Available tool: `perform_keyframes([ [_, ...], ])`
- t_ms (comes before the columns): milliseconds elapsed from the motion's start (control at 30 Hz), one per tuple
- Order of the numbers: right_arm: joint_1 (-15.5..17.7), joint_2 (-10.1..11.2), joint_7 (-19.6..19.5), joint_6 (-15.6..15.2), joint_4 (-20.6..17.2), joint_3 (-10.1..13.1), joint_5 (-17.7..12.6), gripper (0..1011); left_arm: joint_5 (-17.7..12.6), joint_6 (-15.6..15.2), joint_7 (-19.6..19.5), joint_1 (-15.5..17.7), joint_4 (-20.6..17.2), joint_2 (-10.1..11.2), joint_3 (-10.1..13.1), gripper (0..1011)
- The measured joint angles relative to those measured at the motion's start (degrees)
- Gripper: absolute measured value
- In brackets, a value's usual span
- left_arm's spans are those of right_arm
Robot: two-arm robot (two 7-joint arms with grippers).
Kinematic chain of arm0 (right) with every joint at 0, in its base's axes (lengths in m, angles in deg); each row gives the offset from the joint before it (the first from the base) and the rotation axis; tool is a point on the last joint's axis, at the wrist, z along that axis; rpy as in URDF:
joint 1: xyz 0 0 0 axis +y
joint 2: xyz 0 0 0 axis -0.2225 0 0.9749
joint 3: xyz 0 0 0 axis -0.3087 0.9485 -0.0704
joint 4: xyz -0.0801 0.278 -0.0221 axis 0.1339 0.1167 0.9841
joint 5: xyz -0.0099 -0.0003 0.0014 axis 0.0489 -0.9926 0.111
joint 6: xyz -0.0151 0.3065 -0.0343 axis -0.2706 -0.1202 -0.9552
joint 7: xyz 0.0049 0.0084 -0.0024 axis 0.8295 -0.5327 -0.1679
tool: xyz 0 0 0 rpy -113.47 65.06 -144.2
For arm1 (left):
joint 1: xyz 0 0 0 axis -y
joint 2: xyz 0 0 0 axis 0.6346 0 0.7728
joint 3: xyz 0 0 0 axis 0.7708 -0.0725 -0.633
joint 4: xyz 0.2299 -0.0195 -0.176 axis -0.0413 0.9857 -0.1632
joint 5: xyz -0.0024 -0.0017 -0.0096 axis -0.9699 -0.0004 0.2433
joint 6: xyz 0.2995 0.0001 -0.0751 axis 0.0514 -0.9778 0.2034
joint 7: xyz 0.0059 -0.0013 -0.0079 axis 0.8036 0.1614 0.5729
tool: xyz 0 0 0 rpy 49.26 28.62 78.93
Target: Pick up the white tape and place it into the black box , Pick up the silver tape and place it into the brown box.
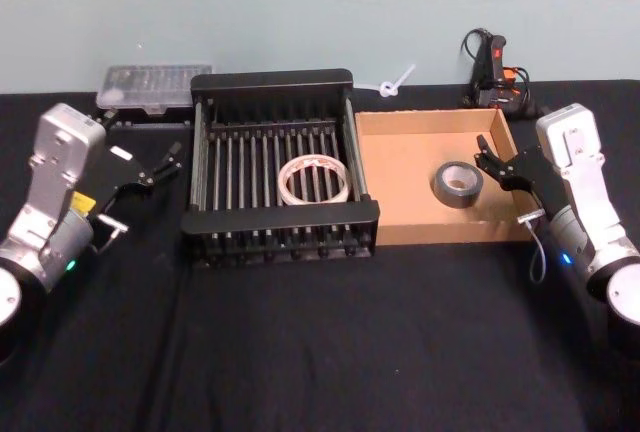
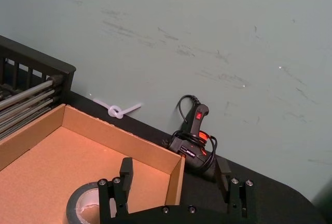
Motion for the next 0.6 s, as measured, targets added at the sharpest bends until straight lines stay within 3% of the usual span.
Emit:
perform_keyframes([
  [600, 0.00, 0.00, -0.01, 0.00, 0.00, 0.00, 0.00, 1002, 0.00, 0.00, 0.00, 0.00, 0.00, 0.00, 0.00, 1001],
])
